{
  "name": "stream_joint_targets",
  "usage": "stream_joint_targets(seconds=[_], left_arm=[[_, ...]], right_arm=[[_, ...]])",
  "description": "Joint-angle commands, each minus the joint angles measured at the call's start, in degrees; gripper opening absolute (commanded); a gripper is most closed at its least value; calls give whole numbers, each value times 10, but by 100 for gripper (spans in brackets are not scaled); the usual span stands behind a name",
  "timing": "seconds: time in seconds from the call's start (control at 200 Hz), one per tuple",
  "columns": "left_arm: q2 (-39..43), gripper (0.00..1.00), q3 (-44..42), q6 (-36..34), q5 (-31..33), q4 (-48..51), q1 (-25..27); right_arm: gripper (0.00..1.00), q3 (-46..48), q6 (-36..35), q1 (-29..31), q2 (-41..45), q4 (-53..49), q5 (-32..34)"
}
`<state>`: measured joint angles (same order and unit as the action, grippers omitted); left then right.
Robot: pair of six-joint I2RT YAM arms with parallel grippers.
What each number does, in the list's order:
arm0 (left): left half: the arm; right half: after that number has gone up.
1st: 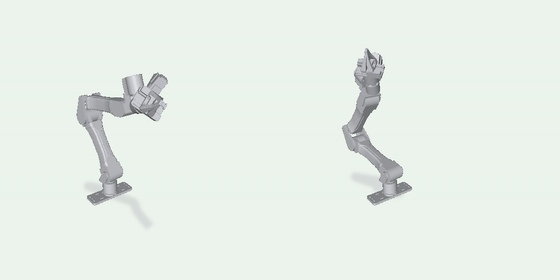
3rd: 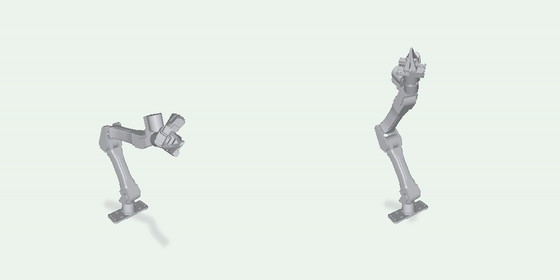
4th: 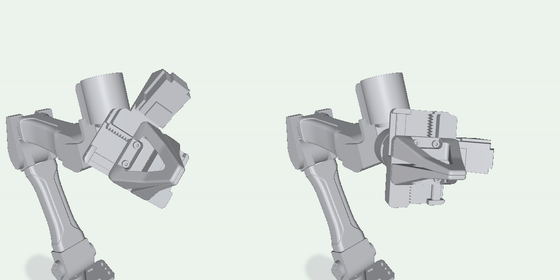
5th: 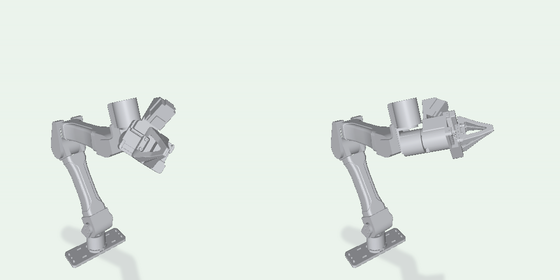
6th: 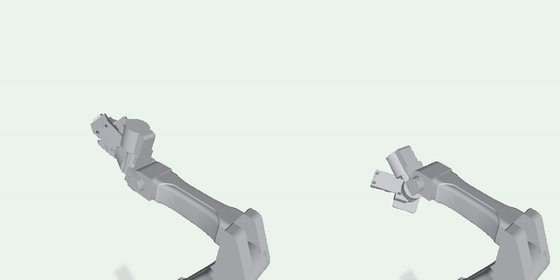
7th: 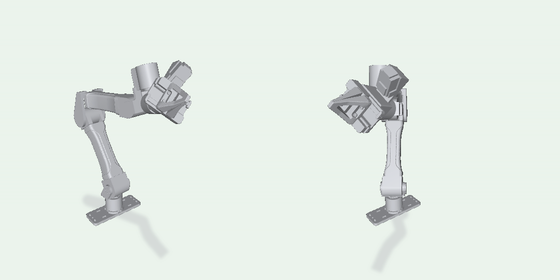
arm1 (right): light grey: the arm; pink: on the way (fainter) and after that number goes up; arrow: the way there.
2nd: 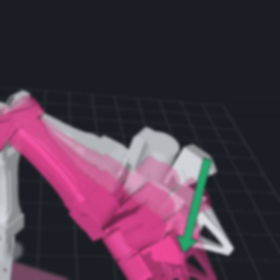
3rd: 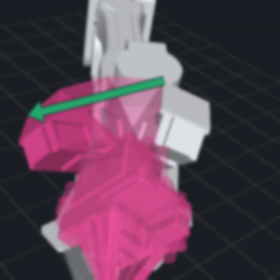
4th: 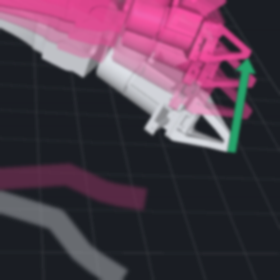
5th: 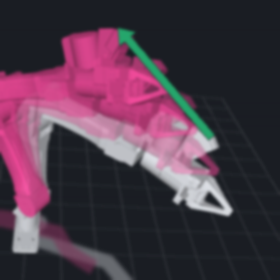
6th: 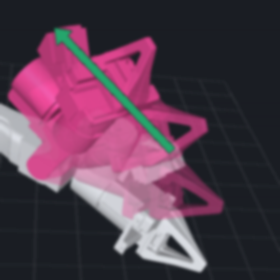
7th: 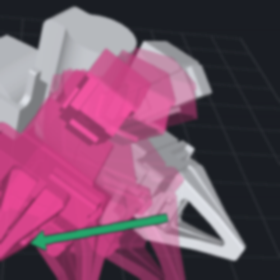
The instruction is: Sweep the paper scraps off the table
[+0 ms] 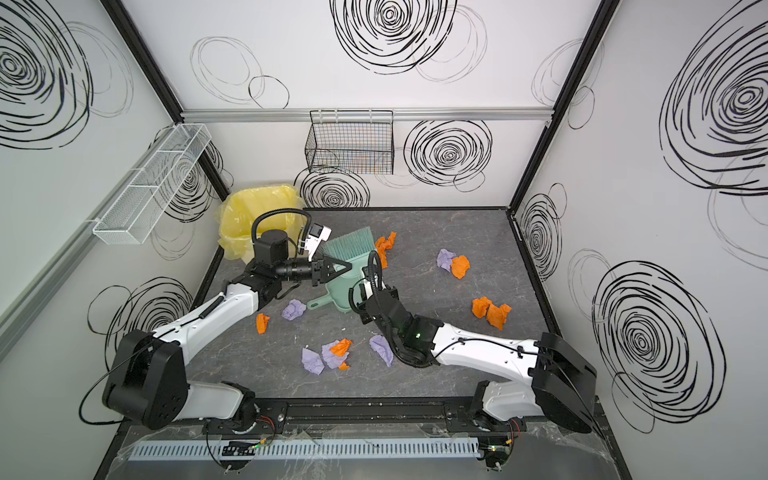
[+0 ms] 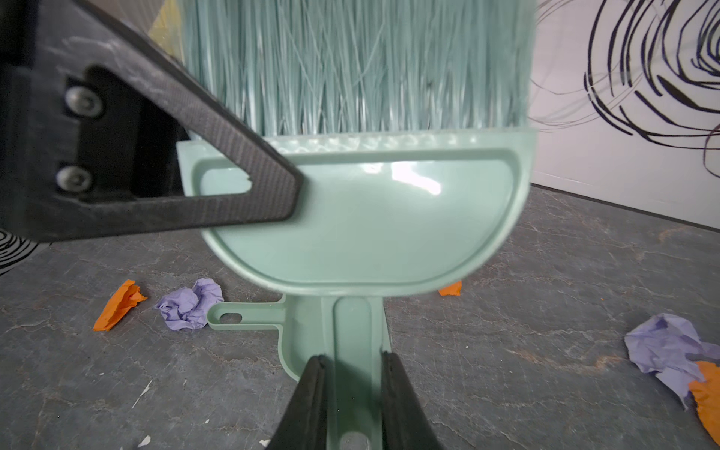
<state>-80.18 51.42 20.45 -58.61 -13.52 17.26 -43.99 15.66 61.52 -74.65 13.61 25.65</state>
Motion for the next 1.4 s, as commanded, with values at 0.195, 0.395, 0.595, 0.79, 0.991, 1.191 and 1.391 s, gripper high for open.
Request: stream_joint_targets(seconds=[0.195,0.395,0.595,0.79,0.991,1.191,1.391], left_arm=[[12,0,22,-38,-4,11,1],[34,0,9,-4,-54,-43,-18],[52,0,-54,202,-102,-310,-53],[23,0,-122,502,-96,-709,-93],[-37,0,-116,670,-82,-904,-119],[-25,0,-133,652,-80,-895,-124],[-17,0,-145,627,-76,-870,-125]], right_arm=[[41,4,48,6,12,40,4],[61,94,63,-13,73,170,-134],[64,209,143,-68,133,377,-272],[52,250,183,-82,114,567,-313],[54,188,207,-82,11,658,-350],[54,125,223,-81,-67,690,-359],[46,76,241,-83,-123,719,-356]])
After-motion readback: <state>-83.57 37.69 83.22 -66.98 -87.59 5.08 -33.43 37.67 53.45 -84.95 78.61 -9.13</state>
